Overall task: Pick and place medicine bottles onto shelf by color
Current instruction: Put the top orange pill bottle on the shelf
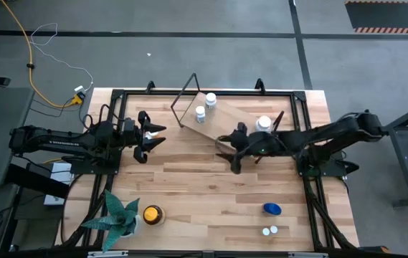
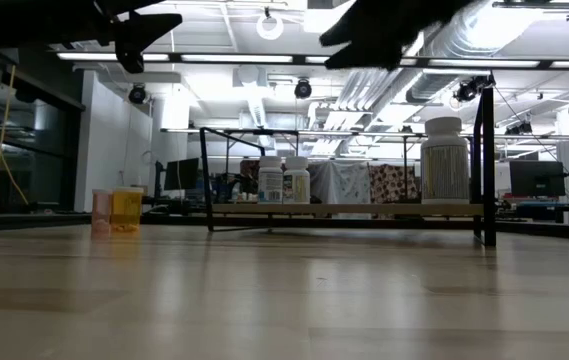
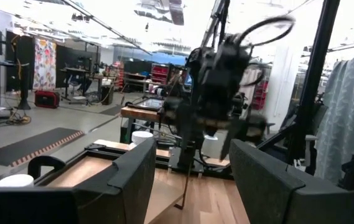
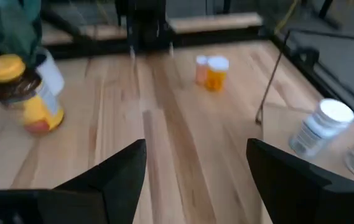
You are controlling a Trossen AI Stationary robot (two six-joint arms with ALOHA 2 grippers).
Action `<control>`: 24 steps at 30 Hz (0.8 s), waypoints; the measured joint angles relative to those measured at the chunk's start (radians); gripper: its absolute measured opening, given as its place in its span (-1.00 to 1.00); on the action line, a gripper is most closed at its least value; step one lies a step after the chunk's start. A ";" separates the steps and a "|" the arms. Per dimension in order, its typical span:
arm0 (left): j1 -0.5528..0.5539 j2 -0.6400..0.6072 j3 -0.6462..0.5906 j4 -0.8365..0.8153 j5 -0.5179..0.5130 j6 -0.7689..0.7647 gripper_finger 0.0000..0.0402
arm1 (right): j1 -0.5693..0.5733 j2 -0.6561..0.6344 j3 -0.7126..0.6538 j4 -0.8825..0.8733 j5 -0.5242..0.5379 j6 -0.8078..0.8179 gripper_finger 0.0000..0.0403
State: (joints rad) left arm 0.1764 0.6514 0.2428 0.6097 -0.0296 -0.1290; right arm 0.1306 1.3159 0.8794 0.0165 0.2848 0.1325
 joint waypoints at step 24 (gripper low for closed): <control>-0.002 0.029 0.176 -0.664 -0.383 -0.086 -0.04 | -0.060 -0.002 -0.317 0.758 -0.079 -0.002 0.33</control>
State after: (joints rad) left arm 0.1749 0.6806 0.4186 -0.0542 -0.4124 -0.2149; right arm 0.0708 1.3144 0.5625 0.7745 0.2056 0.1303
